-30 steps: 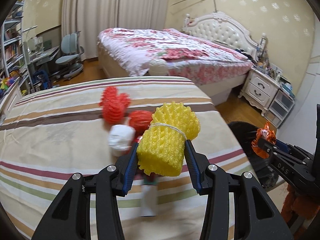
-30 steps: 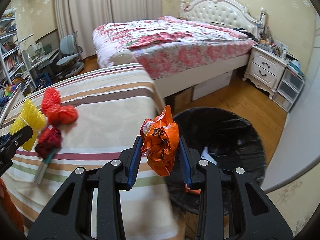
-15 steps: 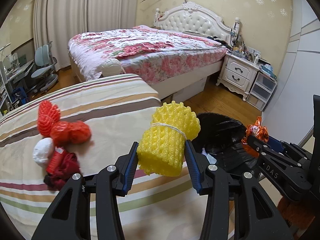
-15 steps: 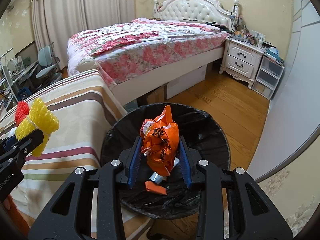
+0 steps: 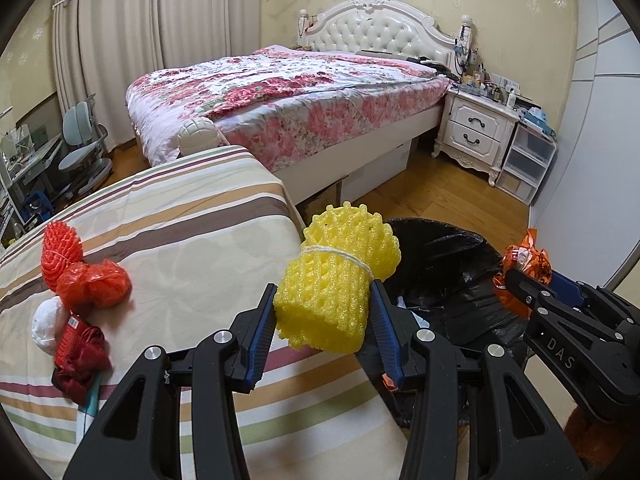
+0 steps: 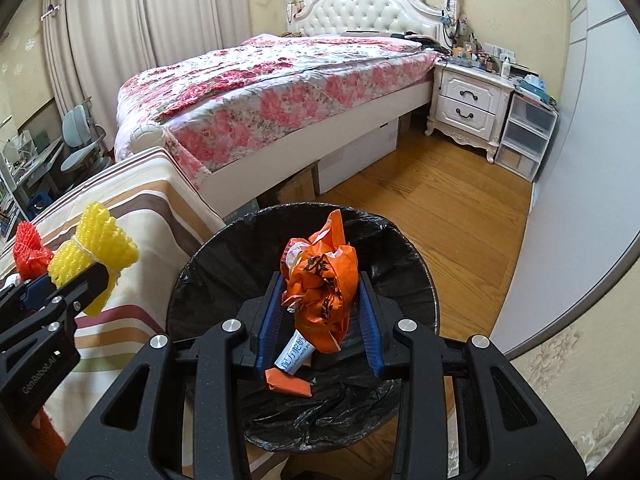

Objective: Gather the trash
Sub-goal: 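Carry the yellow foam sleeve and orange bag over the black bin, then open both tools to drop the sleeve and bag into the bin, then move both open tools back to the trash pile, then grasp the dark red cloth with the right tool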

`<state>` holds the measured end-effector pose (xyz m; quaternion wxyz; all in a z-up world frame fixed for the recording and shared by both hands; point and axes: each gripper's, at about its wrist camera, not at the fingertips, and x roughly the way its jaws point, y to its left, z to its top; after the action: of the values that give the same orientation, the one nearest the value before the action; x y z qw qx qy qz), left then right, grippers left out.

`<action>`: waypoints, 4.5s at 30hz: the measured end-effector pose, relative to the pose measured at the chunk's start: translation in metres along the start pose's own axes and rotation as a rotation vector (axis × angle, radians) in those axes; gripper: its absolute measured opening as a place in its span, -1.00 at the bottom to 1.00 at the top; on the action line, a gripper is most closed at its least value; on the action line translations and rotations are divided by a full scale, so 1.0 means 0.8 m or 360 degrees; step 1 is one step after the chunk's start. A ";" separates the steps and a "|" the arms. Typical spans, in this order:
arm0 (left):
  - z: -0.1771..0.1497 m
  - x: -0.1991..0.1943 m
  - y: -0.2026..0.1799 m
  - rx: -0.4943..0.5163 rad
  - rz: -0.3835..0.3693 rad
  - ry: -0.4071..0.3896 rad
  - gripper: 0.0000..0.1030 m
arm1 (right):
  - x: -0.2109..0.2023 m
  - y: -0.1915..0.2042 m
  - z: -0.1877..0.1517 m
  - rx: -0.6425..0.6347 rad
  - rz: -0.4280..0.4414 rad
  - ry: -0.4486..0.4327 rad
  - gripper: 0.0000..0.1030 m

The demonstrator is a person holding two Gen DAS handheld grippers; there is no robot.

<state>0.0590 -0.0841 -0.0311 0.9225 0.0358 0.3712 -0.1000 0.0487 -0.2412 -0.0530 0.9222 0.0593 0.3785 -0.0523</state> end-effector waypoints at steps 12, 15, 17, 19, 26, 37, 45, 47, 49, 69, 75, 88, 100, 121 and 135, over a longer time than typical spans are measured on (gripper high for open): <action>0.003 0.015 -0.021 0.0042 0.0011 0.0016 -0.11 | 0.004 -0.011 0.001 0.0019 -0.0001 0.0002 -0.32; 0.005 0.018 -0.023 0.0052 0.0013 0.0018 -0.10 | 0.006 -0.016 0.002 0.0024 0.0000 0.0006 -0.31; 0.005 0.020 -0.024 0.0054 0.0010 0.0024 -0.10 | 0.007 -0.018 0.002 0.0025 -0.0001 0.0011 -0.30; 0.006 0.021 -0.023 0.0049 0.0009 0.0031 -0.06 | 0.007 -0.021 0.002 0.0032 -0.0006 0.0009 -0.27; 0.004 0.017 -0.018 0.0018 0.0028 0.0021 0.30 | 0.004 -0.021 0.003 0.0046 -0.0045 -0.0007 -0.01; -0.005 -0.016 0.023 -0.0042 0.0114 -0.0007 0.49 | -0.012 0.003 -0.004 0.0023 -0.0020 -0.0005 0.29; -0.027 -0.055 0.087 -0.0118 0.0266 -0.0018 0.52 | -0.024 0.055 -0.023 -0.0047 0.0107 0.0038 0.32; -0.033 -0.065 0.107 -0.0149 0.0303 -0.0020 0.52 | -0.026 0.071 -0.027 -0.0071 0.0148 0.0053 0.32; -0.039 -0.075 0.126 -0.0181 0.0339 -0.0021 0.52 | -0.028 0.089 -0.031 -0.0103 0.0183 0.0065 0.32; -0.106 -0.132 0.296 -0.0500 0.0685 0.0023 0.52 | -0.063 0.288 -0.049 -0.0502 0.0519 0.0081 0.32; -0.119 -0.139 0.325 -0.0552 0.0748 0.0025 0.52 | -0.062 0.339 -0.054 -0.0602 0.0580 0.0101 0.32; -0.122 -0.128 0.339 -0.0589 0.0694 0.0053 0.52 | -0.042 0.342 -0.057 -0.0595 0.0488 0.0153 0.32; -0.118 -0.117 0.319 -0.0546 0.0638 0.0072 0.52 | -0.024 0.299 -0.045 -0.0499 0.0396 0.0172 0.32; -0.118 -0.118 0.295 -0.0496 0.0585 0.0075 0.52 | -0.012 0.292 -0.039 -0.0474 0.0405 0.0218 -0.31; -0.111 -0.125 0.260 -0.0414 0.0508 0.0043 0.52 | -0.036 0.267 -0.063 -0.0525 0.0431 0.0230 -0.50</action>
<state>-0.0280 0.1474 -0.0278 0.9184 -0.0240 0.3829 0.0969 0.0239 -0.0215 -0.0535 0.8885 -0.0384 0.4357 0.1391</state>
